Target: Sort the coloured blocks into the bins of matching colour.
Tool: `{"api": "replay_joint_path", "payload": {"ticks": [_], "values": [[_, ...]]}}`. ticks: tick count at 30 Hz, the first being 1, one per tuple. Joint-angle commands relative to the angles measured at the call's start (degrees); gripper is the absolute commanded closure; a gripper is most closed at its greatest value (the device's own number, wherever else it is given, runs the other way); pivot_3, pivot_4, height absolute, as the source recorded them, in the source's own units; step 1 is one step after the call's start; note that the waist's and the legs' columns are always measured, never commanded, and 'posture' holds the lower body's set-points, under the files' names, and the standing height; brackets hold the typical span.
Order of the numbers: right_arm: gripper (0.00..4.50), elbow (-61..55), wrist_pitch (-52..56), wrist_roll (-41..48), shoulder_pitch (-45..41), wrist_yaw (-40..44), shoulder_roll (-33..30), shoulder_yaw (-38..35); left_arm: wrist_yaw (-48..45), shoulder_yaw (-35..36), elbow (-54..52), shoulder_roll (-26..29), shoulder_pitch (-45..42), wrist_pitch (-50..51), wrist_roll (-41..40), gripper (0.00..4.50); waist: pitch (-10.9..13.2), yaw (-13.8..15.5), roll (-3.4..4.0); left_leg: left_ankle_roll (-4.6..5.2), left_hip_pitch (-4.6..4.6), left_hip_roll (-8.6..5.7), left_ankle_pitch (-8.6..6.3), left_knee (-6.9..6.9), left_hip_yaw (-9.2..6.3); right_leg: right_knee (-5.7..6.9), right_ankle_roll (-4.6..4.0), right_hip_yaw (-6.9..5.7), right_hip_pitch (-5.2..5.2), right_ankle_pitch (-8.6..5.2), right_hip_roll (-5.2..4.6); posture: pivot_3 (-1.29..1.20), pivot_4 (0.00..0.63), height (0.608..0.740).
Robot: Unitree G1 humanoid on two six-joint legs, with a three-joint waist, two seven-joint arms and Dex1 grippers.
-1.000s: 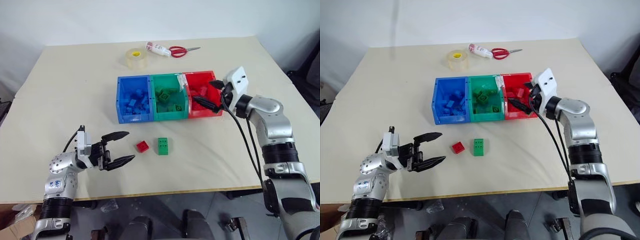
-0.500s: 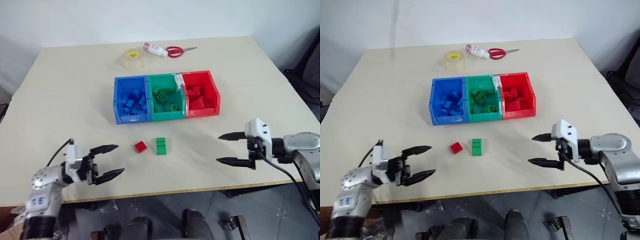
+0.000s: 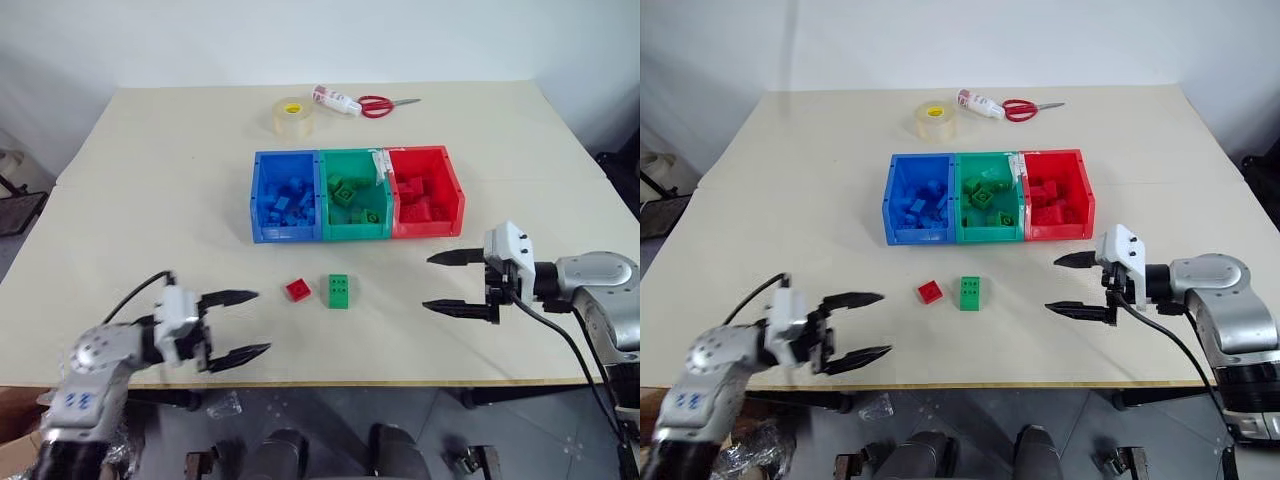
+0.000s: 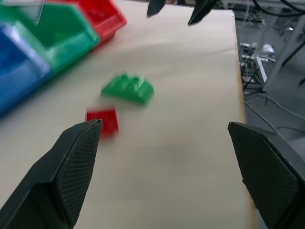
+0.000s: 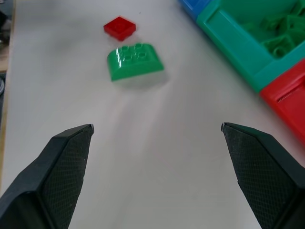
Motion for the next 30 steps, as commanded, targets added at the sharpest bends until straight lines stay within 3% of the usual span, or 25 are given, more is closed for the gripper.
{"api": "replay_joint_path", "payload": {"ticks": [1,4,14,23,30], "values": [[0.01,-2.8,-0.4,0.4,0.5,-1.9,0.5,-1.1,0.1,-5.3,2.1,-1.9,-6.4,0.0,3.1,0.0,0.0,-0.2,0.0,0.0,0.0,0.02,0.0,0.0,0.0,0.03,0.01,-0.02,-0.01,0.01,0.0,0.0,0.15,0.74],[0.01,-5.0,-0.1,0.8,2.4,-4.0,1.2,-1.7,1.8,-10.1,8.9,-3.5,-13.7,-1.1,9.3,0.0,0.0,-0.5,0.0,-0.01,0.01,0.04,-0.01,-0.05,0.01,0.28,0.01,-0.09,-0.06,0.01,0.02,0.0,0.15,0.74],[0.01,-14.9,2.1,2.6,11.5,-11.8,3.0,-5.0,-3.4,-20.3,25.8,-9.0,-26.3,-6.6,17.5,0.0,0.0,0.0,-0.05,-0.02,-0.04,0.05,-0.01,0.02,0.08,0.28,0.07,-0.09,-0.09,0.04,0.05,0.0,0.15,0.74],[0.01,-21.0,3.4,3.9,18.5,-16.2,2.9,-8.4,-3.1,-21.2,35.2,-13.5,-32.6,-10.9,20.7,0.0,0.0,-0.2,-0.08,0.01,-0.02,0.04,-0.01,0.04,0.08,0.23,0.13,-0.09,-0.02,0.07,0.06,0.0,0.15,0.74],[0.01,-22.2,3.8,4.5,20.2,-17.4,2.5,-9.6,-2.7,-19.5,34.3,-14.9,-33.7,-10.9,19.4,0.0,0.1,-0.1,-0.09,0.01,-0.02,0.04,-0.01,0.05,0.08,0.24,0.14,-0.08,-0.02,0.07,0.06,0.0,0.15,0.74]]}}
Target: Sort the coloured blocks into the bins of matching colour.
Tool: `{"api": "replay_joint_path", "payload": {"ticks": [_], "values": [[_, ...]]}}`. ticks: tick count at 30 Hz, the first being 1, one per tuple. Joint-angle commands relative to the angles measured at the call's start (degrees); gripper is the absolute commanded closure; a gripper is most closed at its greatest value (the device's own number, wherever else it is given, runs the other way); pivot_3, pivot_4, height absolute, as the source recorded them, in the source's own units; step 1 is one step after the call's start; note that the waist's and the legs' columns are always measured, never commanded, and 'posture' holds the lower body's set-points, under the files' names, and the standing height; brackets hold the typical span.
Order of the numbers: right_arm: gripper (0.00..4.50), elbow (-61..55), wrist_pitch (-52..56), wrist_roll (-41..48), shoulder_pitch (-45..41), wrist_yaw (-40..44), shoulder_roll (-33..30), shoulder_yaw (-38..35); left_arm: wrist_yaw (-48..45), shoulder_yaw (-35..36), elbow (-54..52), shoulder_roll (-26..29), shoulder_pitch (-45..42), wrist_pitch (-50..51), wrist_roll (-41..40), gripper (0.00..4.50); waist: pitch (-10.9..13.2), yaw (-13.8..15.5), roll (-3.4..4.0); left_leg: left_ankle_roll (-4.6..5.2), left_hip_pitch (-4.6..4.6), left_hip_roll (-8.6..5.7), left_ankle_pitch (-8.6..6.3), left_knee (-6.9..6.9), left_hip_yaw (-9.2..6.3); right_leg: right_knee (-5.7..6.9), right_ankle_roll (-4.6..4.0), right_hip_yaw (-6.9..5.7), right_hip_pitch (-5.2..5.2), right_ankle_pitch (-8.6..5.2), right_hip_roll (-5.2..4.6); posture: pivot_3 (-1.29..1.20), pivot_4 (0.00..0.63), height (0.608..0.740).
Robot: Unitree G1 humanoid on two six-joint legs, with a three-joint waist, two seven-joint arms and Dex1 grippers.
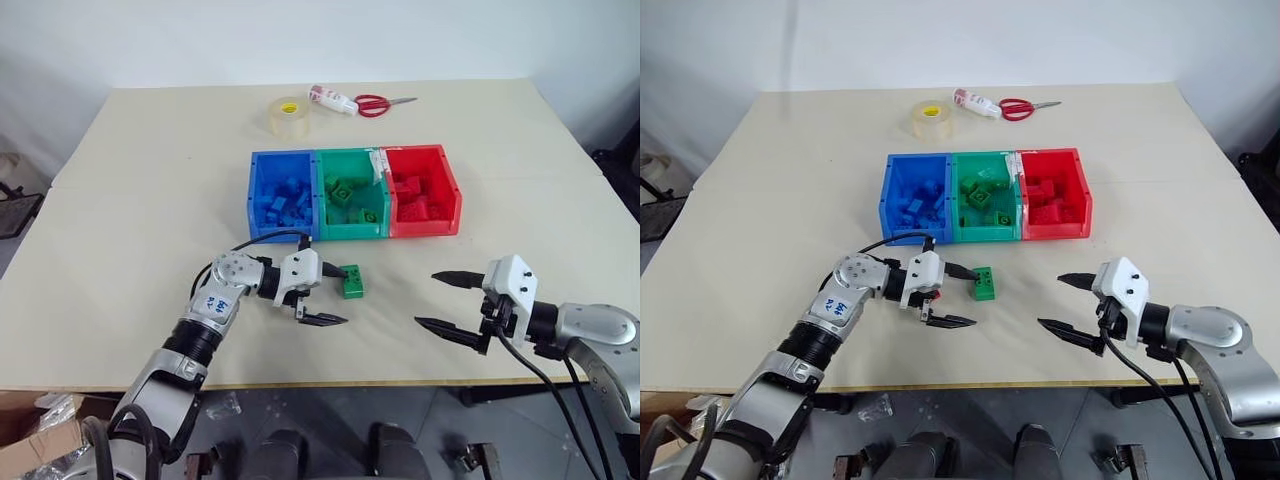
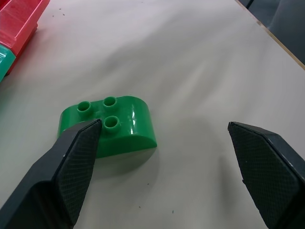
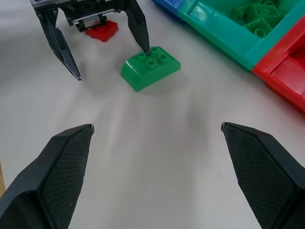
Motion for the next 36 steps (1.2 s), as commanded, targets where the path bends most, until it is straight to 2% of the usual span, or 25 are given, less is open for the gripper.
{"api": "replay_joint_path", "payload": {"ticks": [1,14,24,25,28,32,36], "values": [[0.01,-1.9,-0.2,1.3,0.6,-0.6,-0.4,-2.5,1.0,1.5,-1.9,-0.6,-1.1,0.6,-0.8,0.0,0.0,0.0,-0.01,0.0,0.0,-0.01,0.0,0.0,0.0,0.0,0.0,0.01,0.0,0.0,-0.01,0.0,0.15,0.74],[0.01,-0.7,-0.4,0.7,-1.5,-1.5,-0.2,-1.5,8.1,2.1,3.0,-4.9,-4.5,2.2,2.1,0.0,0.0,0.0,-0.08,0.01,-0.01,-0.02,0.0,0.0,0.01,0.0,0.01,0.0,0.0,0.01,0.0,0.0,0.15,0.74],[0.01,-1.2,-0.3,0.7,-1.4,-2.5,0.1,-1.4,9.7,-0.5,15.3,-7.1,-8.3,-1.7,7.9,0.0,0.1,0.0,-0.12,0.01,0.0,-0.02,0.0,-0.01,0.03,0.02,0.02,-0.01,-0.01,0.01,0.0,0.0,0.15,0.74],[0.0,-1.3,-0.2,0.7,-1.3,-2.7,0.1,-1.5,9.5,-0.9,15.6,-6.8,-8.3,-2.0,8.5,0.39,0.1,-0.1,-0.12,0.01,0.0,-0.02,0.0,-0.01,0.03,0.02,0.02,-0.01,-0.01,0.01,0.0,0.0,0.15,0.74],[0.0,-1.4,-0.3,0.8,-1.0,-2.8,-0.1,-1.8,8.7,-1.5,15.9,-6.1,-8.3,-2.1,9.5,1.13,0.1,-0.1,-0.12,0.01,0.01,-0.01,0.0,-0.01,0.03,0.03,0.02,-0.01,-0.01,0.01,0.01,0.0,0.15,0.74],[0.0,-1.1,-0.3,0.8,-1.2,-2.9,-0.3,-1.8,7.6,-0.7,16.5,-6.0,-8.6,-3.0,8.7,1.2,0.1,-0.1,-0.12,0.01,0.02,0.0,0.0,-0.01,0.03,0.03,0.02,-0.01,-0.01,0.01,0.01,0.0,0.15,0.74],[0.0,-0.8,-0.4,0.8,-1.5,-3.0,-0.3,-1.8,5.8,2.2,13.7,-7.2,-9.7,-2.6,4.5,1.2,0.1,-0.1,-0.12,0.01,0.02,0.0,0.0,-0.01,0.03,0.04,0.02,-0.01,-0.02,0.01,0.01,0.0,0.15,0.74]]}}
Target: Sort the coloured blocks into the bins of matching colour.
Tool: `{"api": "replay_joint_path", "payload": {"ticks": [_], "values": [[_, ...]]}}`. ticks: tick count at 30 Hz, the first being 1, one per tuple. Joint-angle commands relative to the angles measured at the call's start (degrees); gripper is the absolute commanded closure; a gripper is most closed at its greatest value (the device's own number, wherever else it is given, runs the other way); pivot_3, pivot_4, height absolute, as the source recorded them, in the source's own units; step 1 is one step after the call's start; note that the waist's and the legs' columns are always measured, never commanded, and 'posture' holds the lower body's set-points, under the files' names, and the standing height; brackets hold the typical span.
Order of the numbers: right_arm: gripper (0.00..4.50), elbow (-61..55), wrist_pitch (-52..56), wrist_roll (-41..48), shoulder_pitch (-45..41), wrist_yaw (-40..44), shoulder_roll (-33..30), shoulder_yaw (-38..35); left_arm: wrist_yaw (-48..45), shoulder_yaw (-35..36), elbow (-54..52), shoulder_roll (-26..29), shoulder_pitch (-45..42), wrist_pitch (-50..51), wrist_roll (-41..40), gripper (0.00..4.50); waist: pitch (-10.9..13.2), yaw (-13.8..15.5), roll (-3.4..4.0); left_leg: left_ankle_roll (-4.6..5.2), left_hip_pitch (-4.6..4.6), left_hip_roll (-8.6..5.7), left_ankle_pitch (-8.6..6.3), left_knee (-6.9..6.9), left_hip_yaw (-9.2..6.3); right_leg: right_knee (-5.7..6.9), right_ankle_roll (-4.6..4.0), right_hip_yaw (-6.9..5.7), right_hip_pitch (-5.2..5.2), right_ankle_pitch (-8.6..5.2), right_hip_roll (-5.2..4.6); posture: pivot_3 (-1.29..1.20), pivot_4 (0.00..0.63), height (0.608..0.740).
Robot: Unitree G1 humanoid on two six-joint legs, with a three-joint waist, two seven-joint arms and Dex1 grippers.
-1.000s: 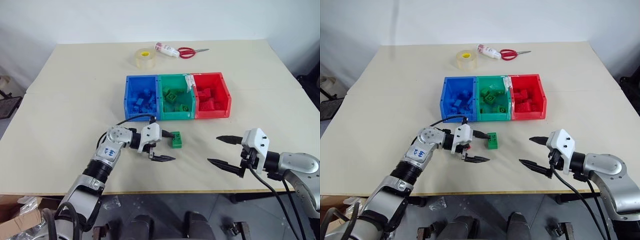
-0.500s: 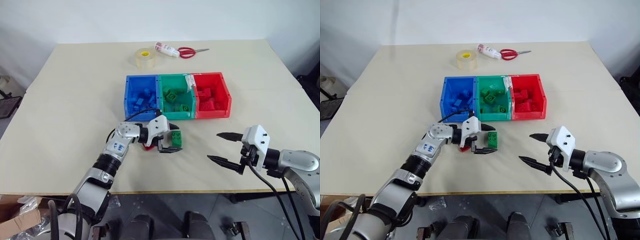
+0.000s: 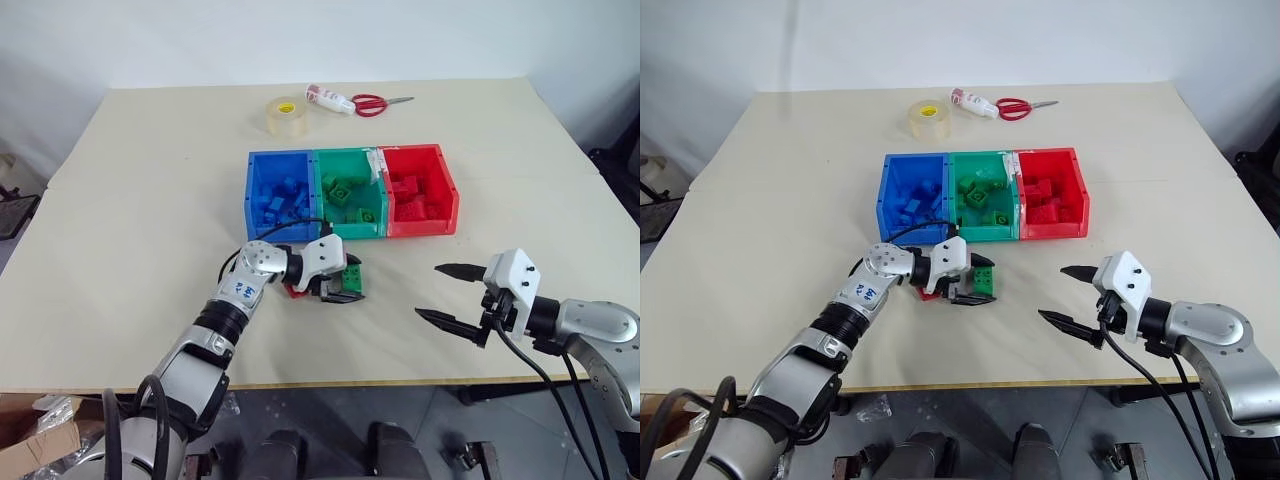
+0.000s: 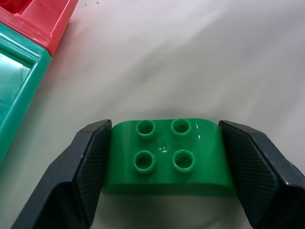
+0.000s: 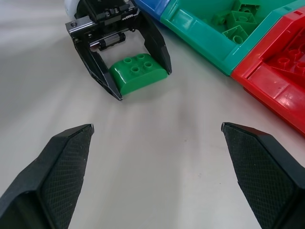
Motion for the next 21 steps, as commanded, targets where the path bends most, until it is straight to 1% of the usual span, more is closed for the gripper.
{"api": "replay_joint_path", "payload": {"ticks": [1,4,7,10,13,15,17,21], "values": [[0.0,-0.9,-0.4,0.8,-0.5,-0.2,-0.3,-1.7,-1.1,2.3,-2.3,-0.4,-1.0,1.9,-2.8,1.2,0.0,0.0,0.0,0.0,-0.01,0.0,0.0,0.0,0.0,0.0,0.0,0.0,-0.01,0.0,0.0,0.0,0.15,0.74],[0.0,-1.0,-0.4,1.0,-0.3,-0.2,-0.4,-2.2,1.1,5.6,-5.4,-1.7,-3.0,5.3,-5.8,1.2,0.0,0.1,-0.05,0.0,-0.04,-0.01,0.0,0.01,0.0,0.01,0.0,0.01,-0.02,0.0,-0.01,0.0,0.15,0.74],[0.0,-0.8,-0.6,1.2,-0.4,-0.5,-0.1,-2.6,3.7,8.0,-5.4,-2.5,-5.7,6.7,-6.7,1.2,0.1,0.2,-0.13,0.01,-0.05,-0.03,0.0,0.07,-0.03,0.04,0.01,0.01,-0.01,0.0,-0.01,0.0,0.15,0.74],[0.0,-1.0,-1.3,2.5,-0.5,-1.4,1.2,-4.3,7.6,9.5,-1.0,-3.1,-10.2,6.2,-5.8,1.2,0.1,0.2,-0.16,0.01,-0.05,-0.03,0.0,0.06,-0.03,0.03,0.01,0.0,-0.02,0.01,-0.01,0.0,0.15,0.74],[0.0,-1.3,-1.2,2.9,-0.1,-1.8,1.6,-5.4,9.4,10.5,3.8,-3.8,-13.7,4.2,-5.3,1.2,0.1,0.1,-0.16,0.01,-0.04,-0.04,0.0,0.05,0.0,0.04,0.02,0.0,-0.01,0.01,-0.01,0.0,0.15,0.74],[0.0,-1.7,-1.2,2.9,0.4,-1.9,1.5,-5.7,9.2,10.7,5.7,-4.0,-14.9,3.4,-5.4,1.2,0.1,0.1,-0.16,0.0,-0.03,-0.03,0.0,0.02,0.0,0.05,0.02,0.0,-0.02,0.01,-0.01,0.0,0.15,0.74],[0.0,-2.6,-0.9,2.9,1.4,-2.4,1.5,-6.2,7.0,9.7,5.8,-3.5,-14.8,4.5,-5.1,1.2,0.1,0.0,-0.17,0.0,-0.03,-0.03,0.0,0.0,0.0,0.05,0.02,-0.01,-0.04,0.01,0.0,0.0,0.15,0.74],[0.0,-4.2,-0.5,3.5,3.6,-3.1,1.4,-7.3,1.6,7.1,-2.3,0.0,-9.7,10.9,-5.0,1.2,0.1,-0.2,-0.19,0.0,-0.04,-0.03,0.0,-0.01,0.02,0.08,0.02,0.01,-0.07,0.01,0.0,0.0,0.15,0.74]]}}
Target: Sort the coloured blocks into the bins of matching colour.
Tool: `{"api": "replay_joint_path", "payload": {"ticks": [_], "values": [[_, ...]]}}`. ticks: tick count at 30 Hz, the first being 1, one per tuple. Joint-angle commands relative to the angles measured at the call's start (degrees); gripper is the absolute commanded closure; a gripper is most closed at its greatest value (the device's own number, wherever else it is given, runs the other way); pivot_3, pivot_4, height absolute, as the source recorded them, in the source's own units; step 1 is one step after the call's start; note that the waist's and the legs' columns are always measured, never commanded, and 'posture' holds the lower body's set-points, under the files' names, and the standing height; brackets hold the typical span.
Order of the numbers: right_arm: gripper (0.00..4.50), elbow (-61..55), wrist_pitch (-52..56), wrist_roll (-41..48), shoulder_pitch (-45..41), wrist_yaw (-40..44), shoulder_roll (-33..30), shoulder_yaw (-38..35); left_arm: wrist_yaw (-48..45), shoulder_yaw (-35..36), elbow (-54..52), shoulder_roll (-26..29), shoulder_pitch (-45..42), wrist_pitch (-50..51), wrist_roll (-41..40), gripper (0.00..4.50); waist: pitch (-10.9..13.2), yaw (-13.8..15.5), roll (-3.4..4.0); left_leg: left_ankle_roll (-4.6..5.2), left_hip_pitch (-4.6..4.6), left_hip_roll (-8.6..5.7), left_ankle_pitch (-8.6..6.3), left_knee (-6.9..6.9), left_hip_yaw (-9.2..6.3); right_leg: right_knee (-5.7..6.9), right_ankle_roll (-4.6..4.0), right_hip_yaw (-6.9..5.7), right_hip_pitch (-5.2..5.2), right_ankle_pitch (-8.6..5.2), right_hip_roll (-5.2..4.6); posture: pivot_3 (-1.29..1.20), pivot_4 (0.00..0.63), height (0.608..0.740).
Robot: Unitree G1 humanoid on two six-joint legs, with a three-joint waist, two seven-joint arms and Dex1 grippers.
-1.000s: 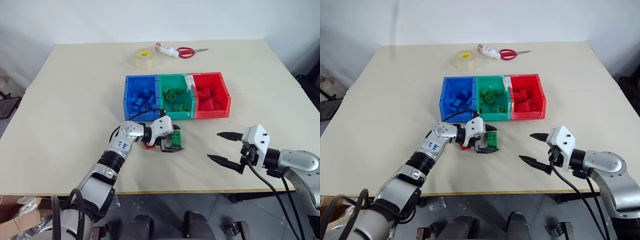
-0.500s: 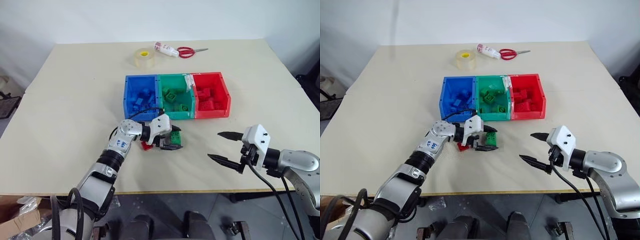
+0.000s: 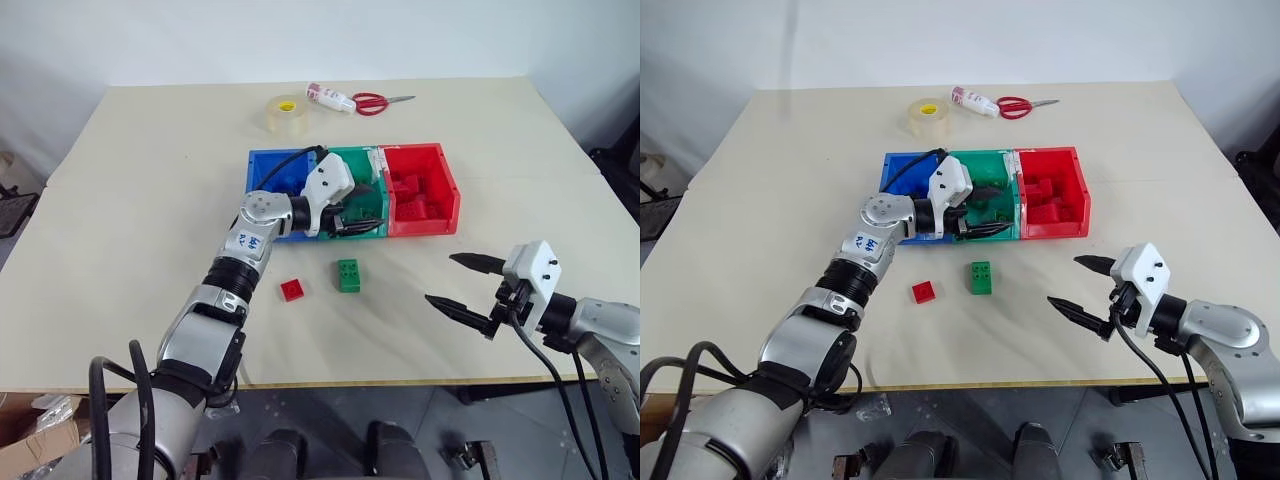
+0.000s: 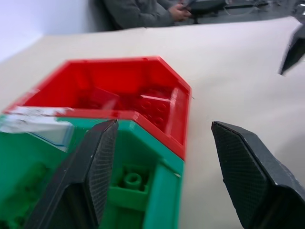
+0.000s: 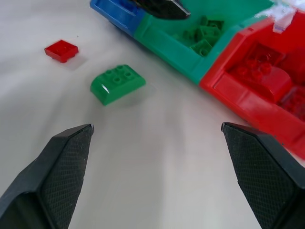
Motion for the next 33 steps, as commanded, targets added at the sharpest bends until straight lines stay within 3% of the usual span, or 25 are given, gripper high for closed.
{"api": "replay_joint_path", "payload": {"ticks": [1,4,8,14,26,33], "values": [[0.0,-3.1,-0.3,1.3,1.3,-0.6,-0.2,-2.9,-4.2,-1.7,-8.6,3.2,4.4,5.7,-0.1,1.2,0.0,-0.3,0.0,0.0,0.01,0.01,0.0,-0.02,0.02,0.0,0.0,0.02,-0.01,0.0,0.0,0.0,0.15,0.74],[0.0,-2.8,-0.3,1.3,1.6,-0.4,-0.5,-2.8,-7.5,-3.7,-16.3,6.4,8.9,11.1,-0.3,1.2,0.0,-0.2,0.01,0.0,0.02,0.03,0.0,0.0,0.02,0.06,0.0,0.04,-0.04,0.0,0.01,0.0,0.15,0.74],[0.0,-1.5,-0.2,1.3,0.0,0.5,-1.0,-2.3,-6.2,-4.5,-26.6,9.0,12.7,19.5,-0.4,0.05,0.0,0.2,0.0,0.0,-0.01,0.0,0.0,0.05,-0.02,0.08,0.0,0.06,-0.04,0.0,0.0,0.0,0.15,0.74],[0.0,1.0,-0.4,0.8,-2.7,2.8,-1.7,-0.9,-0.4,-4.8,-43.0,9.6,19.8,30.9,-0.4,0.02,0.0,0.1,0.0,0.01,0.01,-0.02,0.0,0.03,-0.06,0.06,0.0,0.11,-0.01,0.0,-0.01,0.0,0.15,0.74],[0.0,4.7,-2.8,1.4,-4.6,10.0,-3.3,-1.0,26.8,-6.9,-57.2,-2.5,25.8,50.8,6.0,0.02,0.0,0.3,-0.02,0.01,0.01,0.0,0.0,0.07,-0.01,0.04,0.0,0.13,0.03,0.0,0.0,0.0,0.15,0.74],[0.0,4.9,-3.5,1.9,-4.3,11.5,-3.2,-1.1,31.3,-10.0,-63.1,-0.3,26.5,63.4,7.9,0.02,0.0,0.3,-0.02,0.01,0.03,0.01,0.0,0.04,0.01,0.04,0.0,0.14,0.01,0.0,0.0,0.0,0.15,0.74]]}}
